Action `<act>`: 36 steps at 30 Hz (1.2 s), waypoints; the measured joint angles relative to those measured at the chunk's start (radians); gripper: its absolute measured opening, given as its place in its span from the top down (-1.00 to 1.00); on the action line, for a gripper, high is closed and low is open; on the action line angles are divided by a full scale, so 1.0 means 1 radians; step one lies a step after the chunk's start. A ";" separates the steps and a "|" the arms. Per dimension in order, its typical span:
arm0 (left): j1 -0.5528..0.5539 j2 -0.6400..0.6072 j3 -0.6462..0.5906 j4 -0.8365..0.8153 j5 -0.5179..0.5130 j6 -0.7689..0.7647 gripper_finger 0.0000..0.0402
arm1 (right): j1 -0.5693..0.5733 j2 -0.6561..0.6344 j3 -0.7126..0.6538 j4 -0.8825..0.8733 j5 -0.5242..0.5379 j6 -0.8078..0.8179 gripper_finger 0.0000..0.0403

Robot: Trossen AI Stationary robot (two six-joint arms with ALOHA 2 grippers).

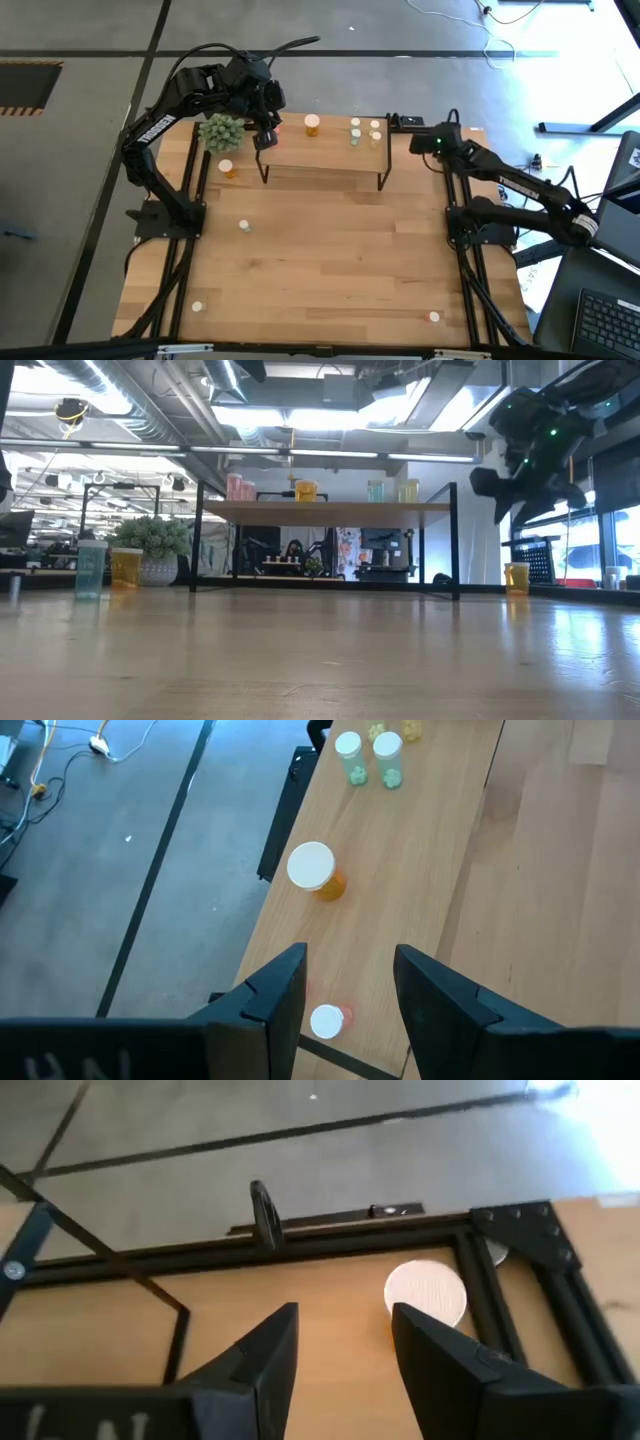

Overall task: Pick and place medicine bottles onto shelf by color
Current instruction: Put the right orange medicine bottle on the shelf, aligned with the other orange medicine bottle

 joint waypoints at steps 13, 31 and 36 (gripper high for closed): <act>0.000 0.007 0.000 -0.001 0.004 -0.092 0.27 | -0.145 -0.010 0.000 -0.036 -0.366 0.039 0.18; -0.002 0.018 0.000 0.002 0.000 -0.056 0.27 | -0.197 -0.010 0.000 -0.125 -0.366 -0.008 0.18; -0.002 0.018 0.000 0.002 0.000 -0.056 0.27 | -0.197 -0.017 0.000 -0.133 -0.366 -0.040 0.18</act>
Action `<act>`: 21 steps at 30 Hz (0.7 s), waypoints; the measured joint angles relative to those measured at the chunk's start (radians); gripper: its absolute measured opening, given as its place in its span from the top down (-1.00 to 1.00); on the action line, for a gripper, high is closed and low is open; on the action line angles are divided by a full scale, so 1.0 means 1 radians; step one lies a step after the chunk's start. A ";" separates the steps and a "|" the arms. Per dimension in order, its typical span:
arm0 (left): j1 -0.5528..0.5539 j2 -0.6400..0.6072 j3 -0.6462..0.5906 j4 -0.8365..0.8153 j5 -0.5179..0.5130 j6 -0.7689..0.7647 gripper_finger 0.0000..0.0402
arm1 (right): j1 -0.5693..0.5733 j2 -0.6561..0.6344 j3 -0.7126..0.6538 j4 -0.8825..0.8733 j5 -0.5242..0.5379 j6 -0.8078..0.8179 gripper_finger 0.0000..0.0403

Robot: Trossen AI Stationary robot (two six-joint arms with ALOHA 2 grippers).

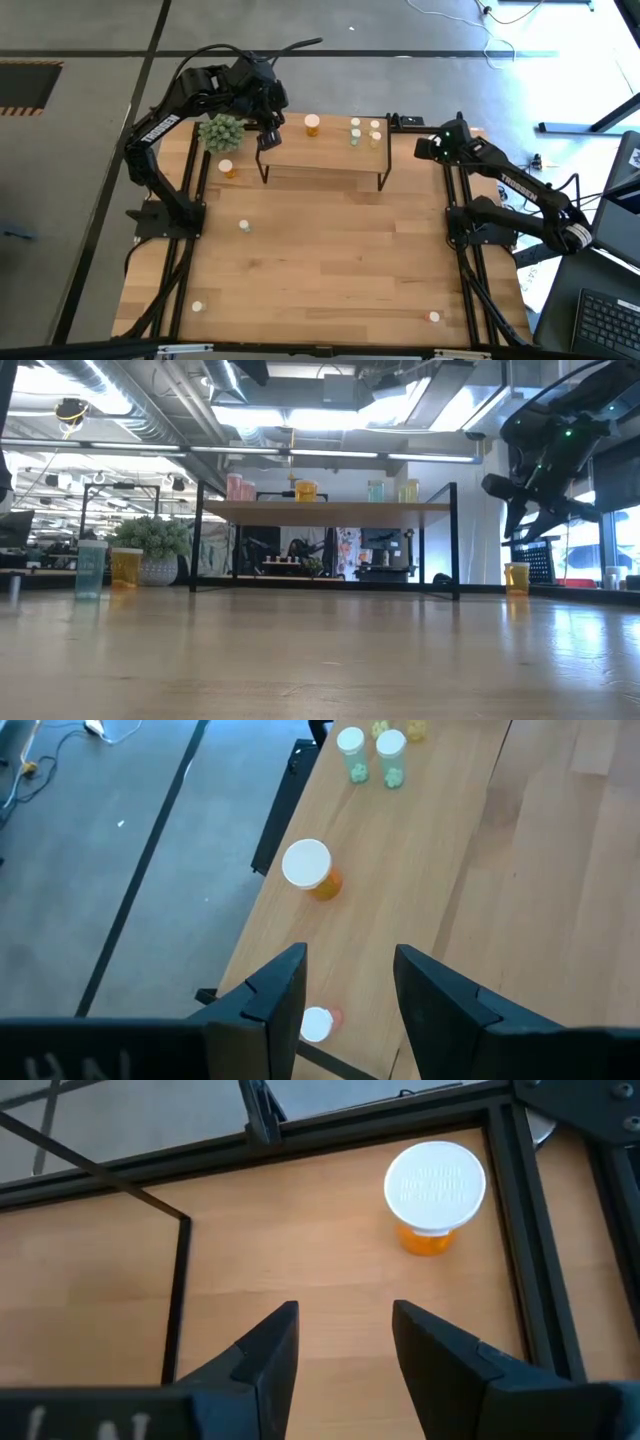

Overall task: Pick and place medicine bottles onto shelf by color
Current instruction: Put the right orange medicine bottle on the shelf, aligned with the other orange medicine bottle

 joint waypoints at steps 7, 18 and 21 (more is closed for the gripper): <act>0.000 0.000 0.000 0.000 0.000 0.000 0.27 | 0.000 -0.026 0.000 -0.015 0.010 -0.006 0.18; 0.000 0.000 0.000 0.000 0.000 0.000 0.27 | 0.000 -0.049 0.000 -0.045 0.053 0.078 0.18; 0.000 0.000 0.000 0.000 0.000 0.000 0.27 | 0.000 -0.049 0.000 -0.056 0.052 -0.004 0.15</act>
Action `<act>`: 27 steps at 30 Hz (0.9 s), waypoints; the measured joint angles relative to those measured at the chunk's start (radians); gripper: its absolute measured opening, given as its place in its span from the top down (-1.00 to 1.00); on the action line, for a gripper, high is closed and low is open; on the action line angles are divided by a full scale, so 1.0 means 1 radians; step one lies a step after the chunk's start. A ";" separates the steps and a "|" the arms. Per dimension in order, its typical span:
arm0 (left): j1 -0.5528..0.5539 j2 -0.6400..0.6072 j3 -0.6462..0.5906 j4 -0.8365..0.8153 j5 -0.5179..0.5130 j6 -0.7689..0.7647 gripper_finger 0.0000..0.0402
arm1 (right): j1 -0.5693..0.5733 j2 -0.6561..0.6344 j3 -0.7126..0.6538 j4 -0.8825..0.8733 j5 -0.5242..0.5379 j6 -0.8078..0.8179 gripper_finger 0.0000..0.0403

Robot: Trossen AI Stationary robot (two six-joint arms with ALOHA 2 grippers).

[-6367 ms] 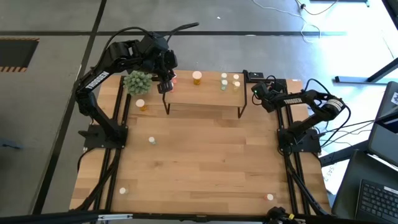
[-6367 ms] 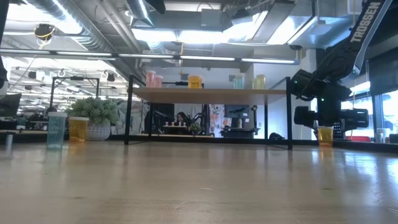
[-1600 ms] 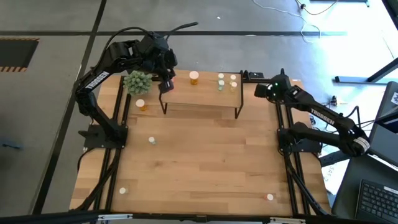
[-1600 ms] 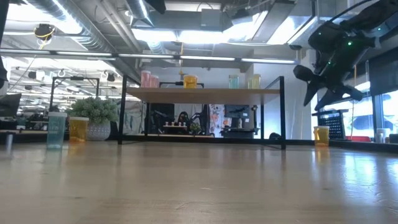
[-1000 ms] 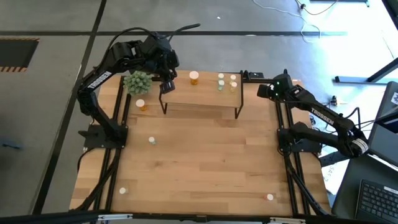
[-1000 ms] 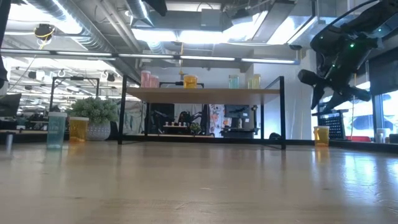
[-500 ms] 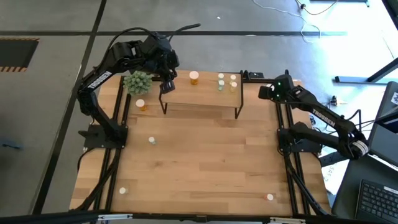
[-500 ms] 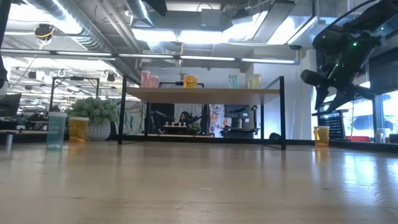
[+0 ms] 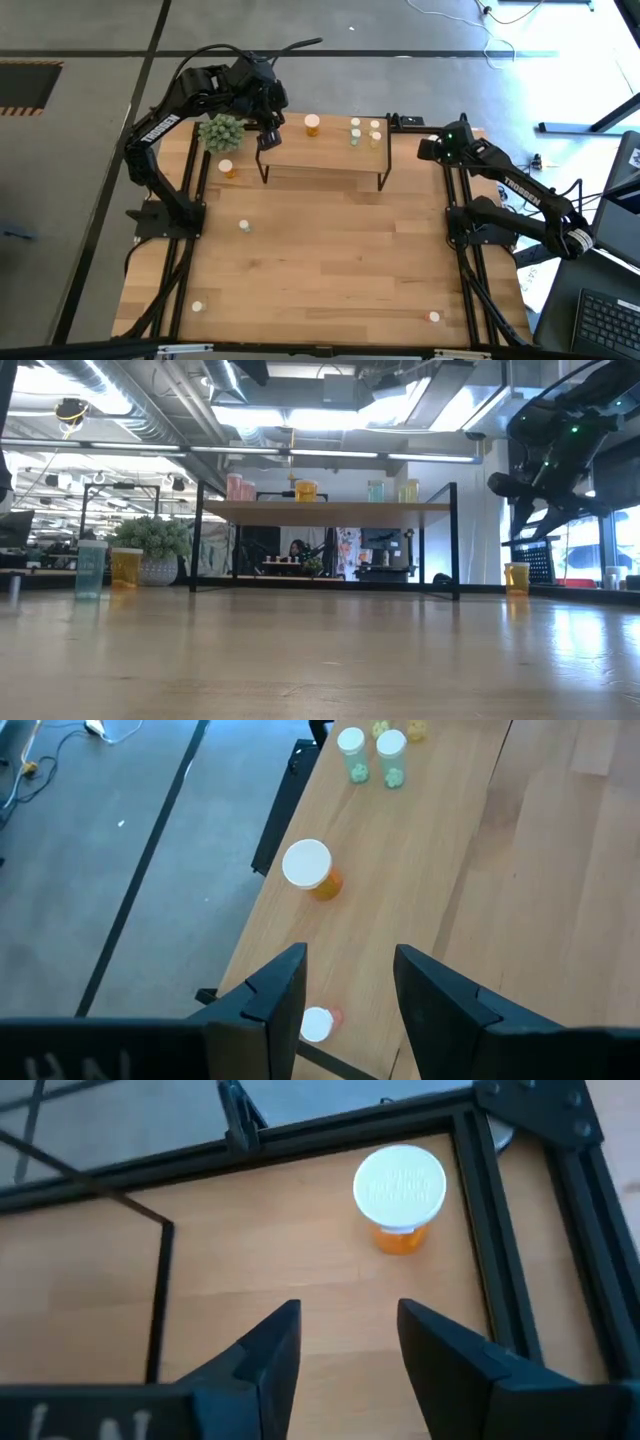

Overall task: Pick and place medicine bottles onto shelf by color
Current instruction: Put the right orange medicine bottle on the shelf, aligned with the other orange medicine bottle

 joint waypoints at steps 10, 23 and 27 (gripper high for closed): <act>0.000 0.000 0.000 0.000 0.000 0.000 0.27 | 0.000 0.003 0.000 0.010 0.079 -0.021 -0.50; 0.000 0.000 0.001 0.000 0.000 0.000 0.27 | -0.003 0.093 -0.017 0.108 0.082 -0.009 -0.66; 0.000 0.000 0.001 0.000 0.000 0.000 0.27 | -0.003 0.155 -0.016 0.156 0.107 0.012 -0.66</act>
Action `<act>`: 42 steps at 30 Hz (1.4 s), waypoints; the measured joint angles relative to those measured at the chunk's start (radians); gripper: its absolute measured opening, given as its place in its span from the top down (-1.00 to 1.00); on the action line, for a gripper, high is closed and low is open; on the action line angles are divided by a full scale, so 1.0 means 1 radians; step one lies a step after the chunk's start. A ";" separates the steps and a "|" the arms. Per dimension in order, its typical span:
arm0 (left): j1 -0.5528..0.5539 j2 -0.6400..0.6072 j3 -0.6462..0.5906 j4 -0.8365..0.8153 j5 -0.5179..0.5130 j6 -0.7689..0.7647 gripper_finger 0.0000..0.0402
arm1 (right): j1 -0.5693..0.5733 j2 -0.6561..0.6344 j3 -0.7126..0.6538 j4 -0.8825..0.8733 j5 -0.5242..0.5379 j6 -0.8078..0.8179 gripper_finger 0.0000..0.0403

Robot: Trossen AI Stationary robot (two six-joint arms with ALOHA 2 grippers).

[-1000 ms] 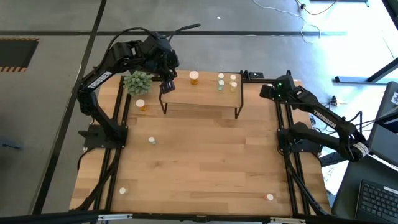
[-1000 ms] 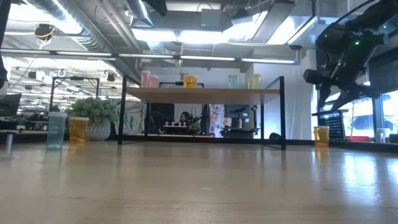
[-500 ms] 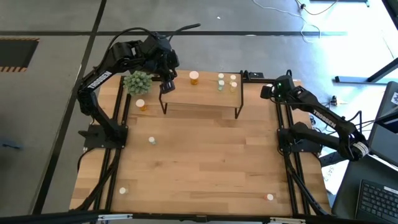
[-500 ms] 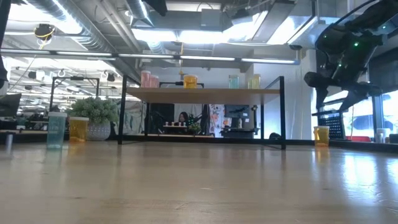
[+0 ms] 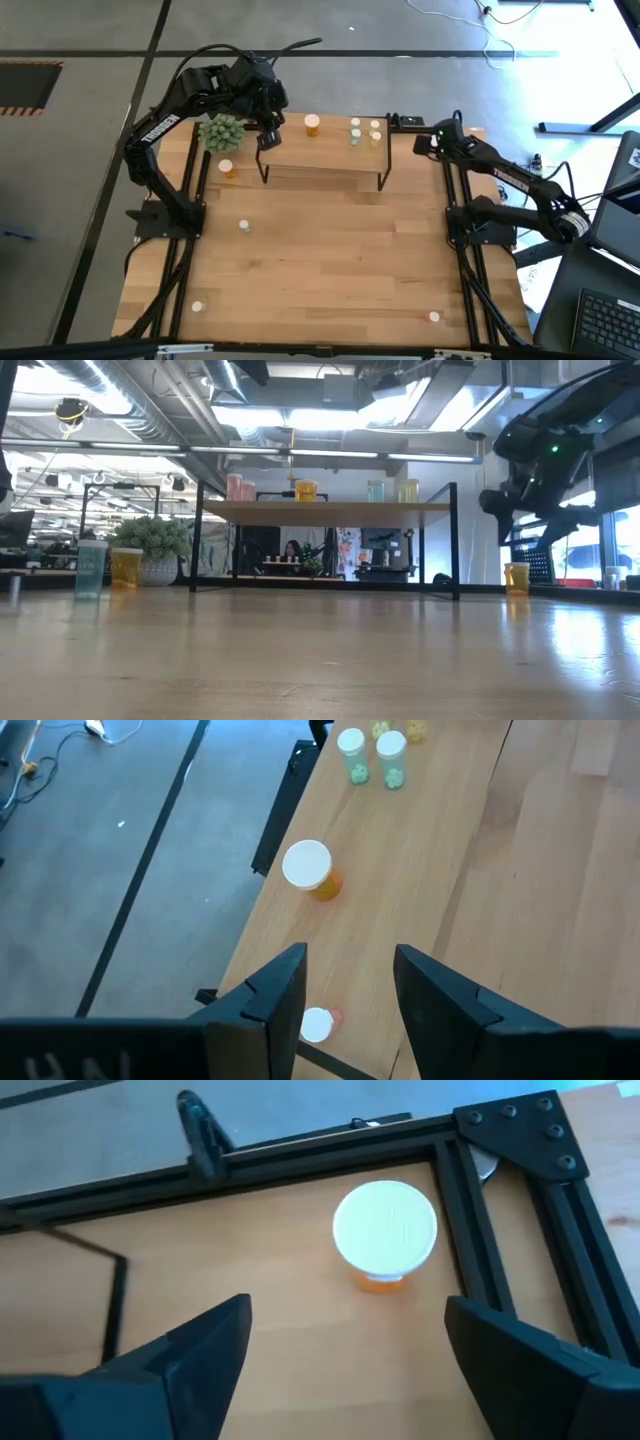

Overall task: Pick and place medicine bottles onto shelf by color
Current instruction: Put the right orange medicine bottle on the shelf, aligned with the other orange medicine bottle

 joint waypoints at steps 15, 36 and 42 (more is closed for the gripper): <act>0.000 0.000 0.000 0.001 0.000 0.000 0.27 | 0.000 0.189 0.000 0.069 0.095 0.150 -0.66; 0.000 0.000 0.000 0.001 0.000 0.000 0.27 | 0.005 0.231 0.000 0.096 0.186 0.304 -0.39; 0.000 0.000 0.000 0.001 0.000 0.000 0.27 | 0.005 0.231 0.000 0.091 0.189 0.304 -0.35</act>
